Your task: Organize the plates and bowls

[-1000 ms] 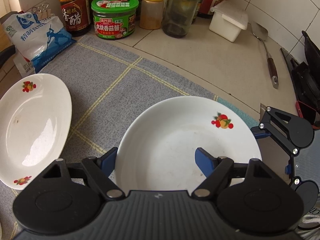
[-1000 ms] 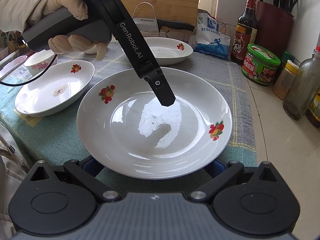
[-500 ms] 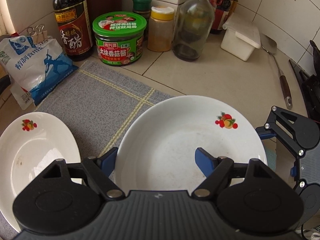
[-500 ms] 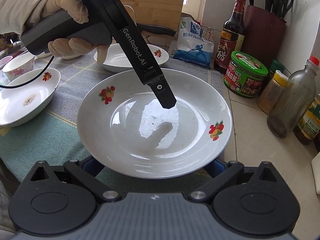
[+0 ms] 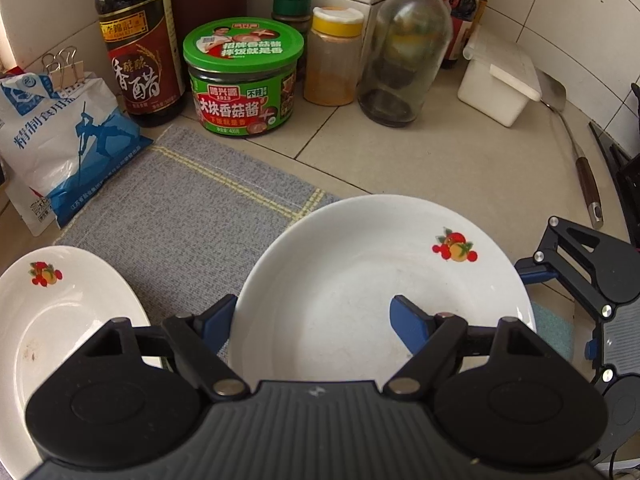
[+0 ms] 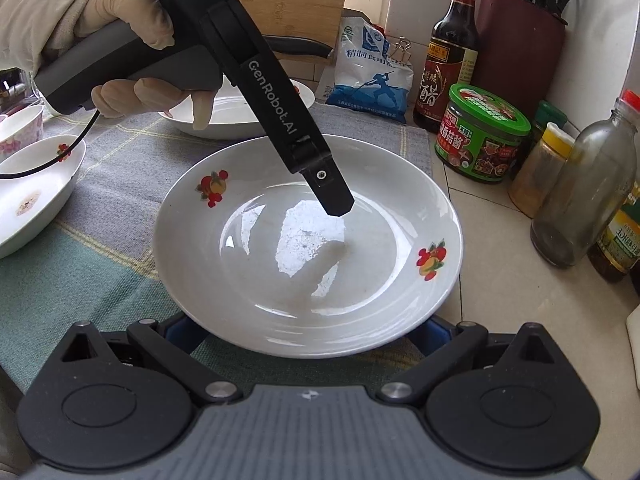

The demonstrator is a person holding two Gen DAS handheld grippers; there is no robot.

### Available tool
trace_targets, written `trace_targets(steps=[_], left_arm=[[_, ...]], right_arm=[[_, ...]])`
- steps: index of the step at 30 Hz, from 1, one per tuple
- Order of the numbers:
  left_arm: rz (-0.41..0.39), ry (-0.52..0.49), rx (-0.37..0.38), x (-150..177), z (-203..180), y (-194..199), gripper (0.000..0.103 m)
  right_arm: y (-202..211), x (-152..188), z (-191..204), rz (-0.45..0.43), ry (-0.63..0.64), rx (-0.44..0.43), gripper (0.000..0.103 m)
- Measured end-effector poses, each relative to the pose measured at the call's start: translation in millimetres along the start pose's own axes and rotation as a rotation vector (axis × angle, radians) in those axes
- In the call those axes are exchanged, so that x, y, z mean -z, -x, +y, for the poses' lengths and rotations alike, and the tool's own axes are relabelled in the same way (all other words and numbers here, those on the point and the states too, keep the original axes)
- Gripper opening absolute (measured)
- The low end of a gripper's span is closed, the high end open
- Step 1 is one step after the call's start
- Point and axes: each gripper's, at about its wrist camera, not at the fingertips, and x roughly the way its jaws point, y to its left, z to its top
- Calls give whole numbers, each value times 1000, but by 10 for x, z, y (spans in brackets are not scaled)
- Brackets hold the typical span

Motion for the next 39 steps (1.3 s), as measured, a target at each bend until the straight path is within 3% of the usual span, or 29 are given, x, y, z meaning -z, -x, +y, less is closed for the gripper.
trace_targets(steps=[12,23,31,39], left_arm=[[-8,-22,-37,8,-49,48,85],[-98,10,-93,176,-194,659,90],[-197,80,-175,613,-492,1168,91],[-238,241,-260,1257,-788,1435,91]], right_arm=[[-4,11,-7,15,-40,12,103],[381,92,102,-8,-98,77,103],[686,131,350,-61,-83,105,103],[917,157,632,-117,0,31,103]])
